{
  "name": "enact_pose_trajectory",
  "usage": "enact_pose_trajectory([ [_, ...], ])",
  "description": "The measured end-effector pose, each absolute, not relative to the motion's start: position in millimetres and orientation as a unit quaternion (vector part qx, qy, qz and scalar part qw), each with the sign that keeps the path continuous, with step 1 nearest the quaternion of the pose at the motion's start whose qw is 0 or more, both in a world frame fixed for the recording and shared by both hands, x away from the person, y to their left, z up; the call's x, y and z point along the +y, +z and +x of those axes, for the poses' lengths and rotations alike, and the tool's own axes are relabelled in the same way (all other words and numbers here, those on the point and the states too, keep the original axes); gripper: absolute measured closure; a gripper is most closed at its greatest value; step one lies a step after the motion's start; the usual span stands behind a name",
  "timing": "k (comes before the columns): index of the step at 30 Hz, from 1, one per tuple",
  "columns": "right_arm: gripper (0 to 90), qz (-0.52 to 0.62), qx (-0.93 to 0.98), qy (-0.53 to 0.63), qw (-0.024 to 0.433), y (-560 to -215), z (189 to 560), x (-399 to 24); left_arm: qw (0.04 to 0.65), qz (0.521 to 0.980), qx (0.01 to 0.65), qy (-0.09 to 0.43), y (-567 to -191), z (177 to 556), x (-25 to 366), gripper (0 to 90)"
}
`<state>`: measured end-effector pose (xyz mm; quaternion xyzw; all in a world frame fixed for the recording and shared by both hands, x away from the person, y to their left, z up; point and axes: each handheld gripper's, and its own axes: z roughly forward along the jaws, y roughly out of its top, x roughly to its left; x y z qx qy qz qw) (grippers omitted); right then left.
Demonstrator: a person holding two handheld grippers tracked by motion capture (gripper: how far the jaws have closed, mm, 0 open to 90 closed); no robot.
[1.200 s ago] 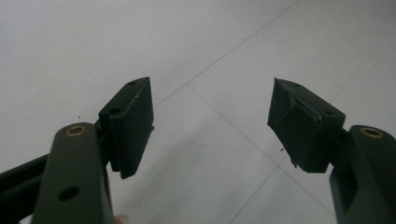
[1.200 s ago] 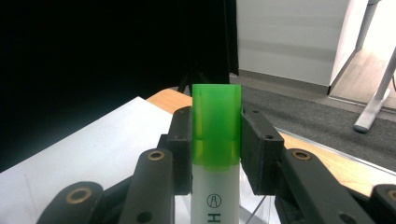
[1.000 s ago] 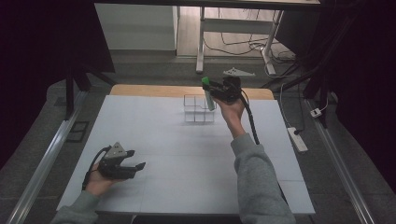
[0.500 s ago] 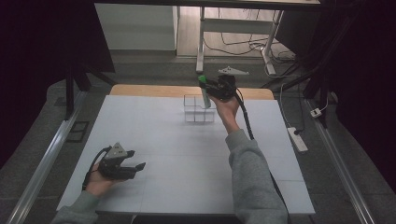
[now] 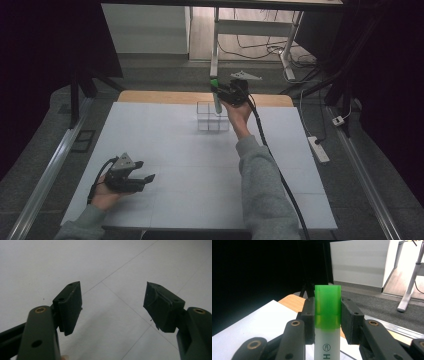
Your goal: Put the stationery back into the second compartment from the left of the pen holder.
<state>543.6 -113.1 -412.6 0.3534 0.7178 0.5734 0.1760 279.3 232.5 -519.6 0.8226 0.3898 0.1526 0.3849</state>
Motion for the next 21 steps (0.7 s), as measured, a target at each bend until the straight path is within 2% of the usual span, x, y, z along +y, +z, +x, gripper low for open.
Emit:
enact_pose_trajectory([
  [14,65.6,0.357,0.704,0.59,0.17,-423,554,-106,0.383,0.823,0.391,0.152,-521,280,234,31.1],
  [18,54.0,0.358,0.708,0.584,0.171,-424,553,-104,0.384,0.822,0.392,0.152,-521,280,234,31.1],
  [21,50.1,0.359,0.715,0.576,0.168,-422,551,-106,0.383,0.823,0.391,0.152,-521,280,234,31.1],
])
